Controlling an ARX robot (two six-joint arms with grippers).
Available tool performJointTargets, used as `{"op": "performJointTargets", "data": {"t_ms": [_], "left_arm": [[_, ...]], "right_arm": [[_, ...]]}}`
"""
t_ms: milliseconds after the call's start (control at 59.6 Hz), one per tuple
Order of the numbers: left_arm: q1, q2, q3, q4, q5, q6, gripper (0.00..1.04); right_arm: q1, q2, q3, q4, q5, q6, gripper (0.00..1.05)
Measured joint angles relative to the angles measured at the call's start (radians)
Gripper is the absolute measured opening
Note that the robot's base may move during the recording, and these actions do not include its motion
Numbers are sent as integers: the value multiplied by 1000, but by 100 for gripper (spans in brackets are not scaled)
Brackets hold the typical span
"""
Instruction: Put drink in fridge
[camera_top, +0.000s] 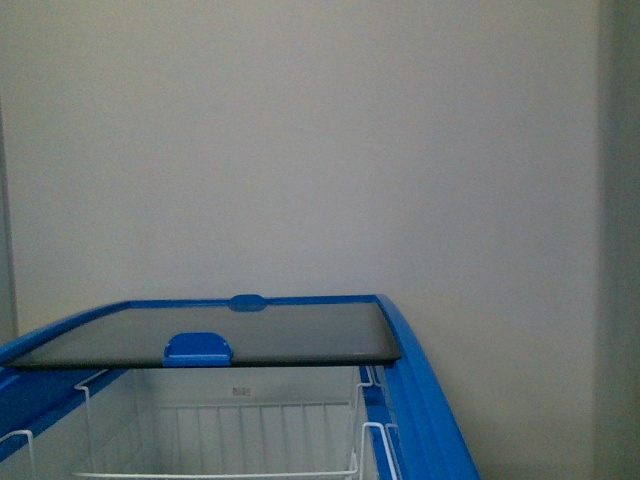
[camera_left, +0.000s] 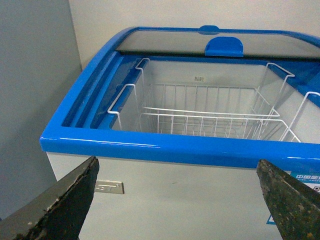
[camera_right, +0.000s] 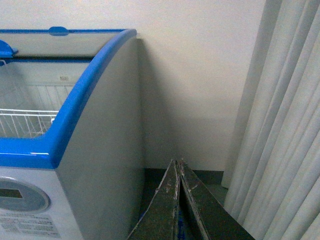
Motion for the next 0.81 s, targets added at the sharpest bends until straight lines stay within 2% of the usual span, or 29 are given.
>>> {"op": "performJointTargets", "data": {"t_ms": [722, 806], "left_arm": [[0, 0, 0, 0, 0, 0, 97], [0, 0, 0, 0, 0, 0, 97]], "right_arm": [[-2, -47, -42, 7, -2, 0, 3], [-2, -47, -42, 7, -2, 0, 16]]}}
